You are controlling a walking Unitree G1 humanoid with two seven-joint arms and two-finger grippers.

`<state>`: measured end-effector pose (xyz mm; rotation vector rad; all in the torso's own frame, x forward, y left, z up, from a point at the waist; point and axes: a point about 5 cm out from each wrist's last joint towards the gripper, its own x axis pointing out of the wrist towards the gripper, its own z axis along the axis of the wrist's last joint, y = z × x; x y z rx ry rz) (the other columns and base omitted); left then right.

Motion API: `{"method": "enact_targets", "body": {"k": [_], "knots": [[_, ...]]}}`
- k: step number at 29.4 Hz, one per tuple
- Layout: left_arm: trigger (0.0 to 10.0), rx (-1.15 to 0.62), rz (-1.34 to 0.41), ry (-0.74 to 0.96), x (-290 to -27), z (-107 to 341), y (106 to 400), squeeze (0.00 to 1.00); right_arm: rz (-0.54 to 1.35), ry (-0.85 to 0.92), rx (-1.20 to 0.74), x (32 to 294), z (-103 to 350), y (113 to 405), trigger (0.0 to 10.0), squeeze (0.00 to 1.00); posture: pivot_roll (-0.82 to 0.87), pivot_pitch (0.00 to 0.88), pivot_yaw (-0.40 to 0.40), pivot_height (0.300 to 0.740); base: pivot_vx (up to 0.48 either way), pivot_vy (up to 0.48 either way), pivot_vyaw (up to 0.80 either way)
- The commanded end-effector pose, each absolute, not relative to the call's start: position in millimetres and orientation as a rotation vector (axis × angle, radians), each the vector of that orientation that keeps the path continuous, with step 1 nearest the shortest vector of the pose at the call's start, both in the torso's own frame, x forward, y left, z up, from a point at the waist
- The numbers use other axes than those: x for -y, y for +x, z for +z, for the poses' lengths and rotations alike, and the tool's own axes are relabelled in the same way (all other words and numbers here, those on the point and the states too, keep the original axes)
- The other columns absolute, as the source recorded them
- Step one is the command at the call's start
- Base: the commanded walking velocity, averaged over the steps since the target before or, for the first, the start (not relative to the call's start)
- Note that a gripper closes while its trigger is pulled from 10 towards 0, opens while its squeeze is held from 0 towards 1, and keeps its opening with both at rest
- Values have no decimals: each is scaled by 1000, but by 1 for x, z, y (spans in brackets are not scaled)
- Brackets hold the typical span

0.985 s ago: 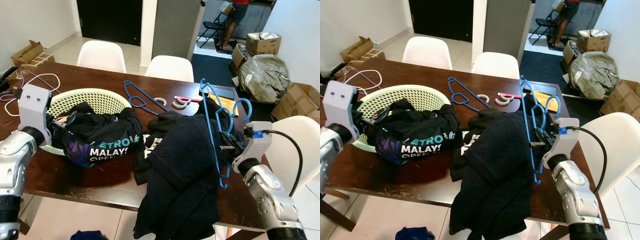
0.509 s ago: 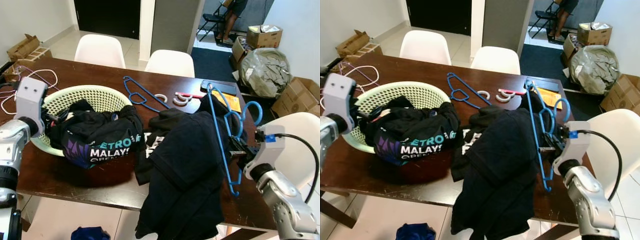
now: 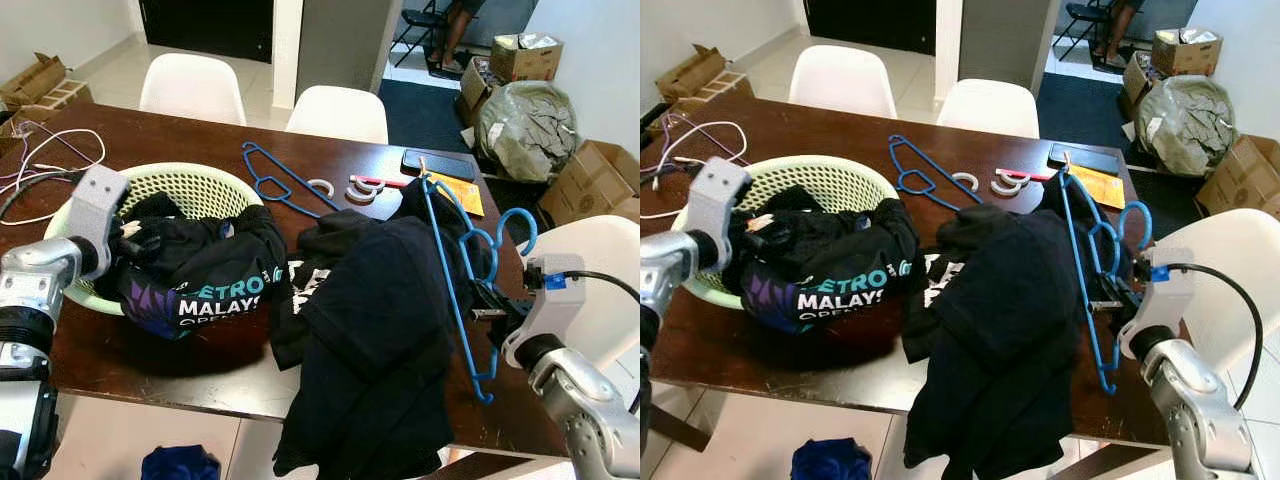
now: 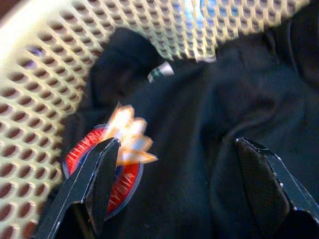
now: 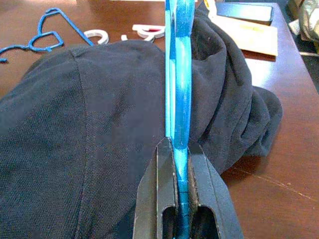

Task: Hang hanger

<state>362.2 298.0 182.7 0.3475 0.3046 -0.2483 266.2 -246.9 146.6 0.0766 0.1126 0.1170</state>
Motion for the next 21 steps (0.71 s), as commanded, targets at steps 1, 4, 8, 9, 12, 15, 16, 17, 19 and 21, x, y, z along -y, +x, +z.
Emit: {"method": "enact_targets", "body": {"k": [1,4,8,9,12,15,16,17,19,21], "knots": [[9137,-321,-275,357,-292,179,364,0,100,68,-114,253,149,263,10000,0,-106,138,-93,740,0,0,0],[0,-332,-284,360,-292,177,364,0,99,69,-115,253,149,263,10000,0,-106,138,-93,740,0,0,0],[0,-356,-296,371,-294,174,362,0,99,74,-116,251,150,263,10000,0,-98,139,-87,740,0,0,0],[0,-356,-296,371,-294,174,362,0,99,74,-116,251,150,263,10000,0,-98,139,-87,740,0,0,0],[0,-343,-273,401,-302,181,360,0,101,82,-115,249,150,264,10000,0,-88,137,-85,740,0,0,0],[0,-192,-180,419,-317,221,362,0,102,96,-110,246,149,267,10000,0,-72,129,-80,740,0,0,0],[0,-192,-180,419,-317,221,362,0,102,96,-110,246,149,267,10000,0,-72,129,-80,740,0,0,0],[0,-121,-166,406,-319,238,363,0,103,101,-109,245,149,267,10000,0,-62,125,-78,740,0,0,0],[0,-17,-143,382,-321,265,362,0,104,109,-107,243,148,269,10000,0,-47,121,-75,740,0,0,0],[0,82,-135,362,-323,289,360,0,105,115,-105,242,148,270,10000,0,-40,118,-73,740,0,0,0]]}}
